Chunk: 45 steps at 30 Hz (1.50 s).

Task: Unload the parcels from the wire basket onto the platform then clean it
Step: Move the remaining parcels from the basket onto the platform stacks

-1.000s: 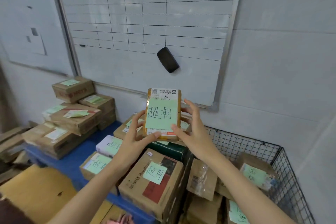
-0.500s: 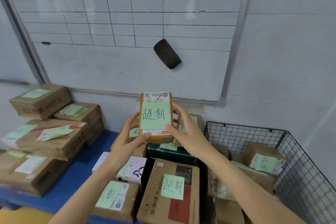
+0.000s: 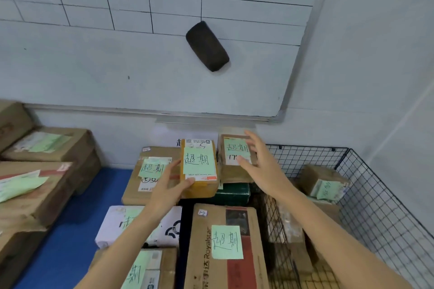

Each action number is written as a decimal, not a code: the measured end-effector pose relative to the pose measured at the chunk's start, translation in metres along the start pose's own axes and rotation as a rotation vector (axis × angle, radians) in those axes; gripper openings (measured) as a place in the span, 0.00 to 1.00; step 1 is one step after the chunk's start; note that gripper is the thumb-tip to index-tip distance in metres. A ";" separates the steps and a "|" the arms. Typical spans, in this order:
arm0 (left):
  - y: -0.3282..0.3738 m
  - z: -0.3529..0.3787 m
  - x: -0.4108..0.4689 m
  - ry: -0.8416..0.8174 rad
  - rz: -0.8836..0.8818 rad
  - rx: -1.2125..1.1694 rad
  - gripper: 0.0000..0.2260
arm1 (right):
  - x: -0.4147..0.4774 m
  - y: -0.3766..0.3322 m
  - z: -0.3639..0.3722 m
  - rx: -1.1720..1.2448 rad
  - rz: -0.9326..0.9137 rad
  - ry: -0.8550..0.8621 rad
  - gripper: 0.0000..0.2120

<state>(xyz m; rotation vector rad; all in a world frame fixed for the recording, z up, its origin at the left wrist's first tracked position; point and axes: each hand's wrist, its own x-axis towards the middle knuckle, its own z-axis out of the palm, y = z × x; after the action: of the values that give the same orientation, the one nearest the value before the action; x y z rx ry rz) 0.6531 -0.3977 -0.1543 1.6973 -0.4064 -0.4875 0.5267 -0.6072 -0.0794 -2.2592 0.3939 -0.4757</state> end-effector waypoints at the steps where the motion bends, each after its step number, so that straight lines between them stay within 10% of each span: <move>1: -0.003 0.002 0.004 -0.005 -0.011 0.001 0.24 | 0.002 0.002 -0.001 -0.049 -0.010 -0.003 0.31; 12: -0.032 0.016 0.043 -0.010 0.002 0.186 0.28 | 0.017 0.032 -0.001 -0.518 -0.050 -0.073 0.28; 45: 0.020 0.055 0.023 0.156 0.432 0.886 0.31 | -0.029 0.066 -0.044 -0.571 0.006 -0.097 0.29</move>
<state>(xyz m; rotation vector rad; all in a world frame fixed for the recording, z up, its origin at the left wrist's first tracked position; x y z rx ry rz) 0.6438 -0.4589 -0.1445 2.3762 -0.9400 0.1934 0.4726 -0.6656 -0.1081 -2.8156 0.5372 -0.2674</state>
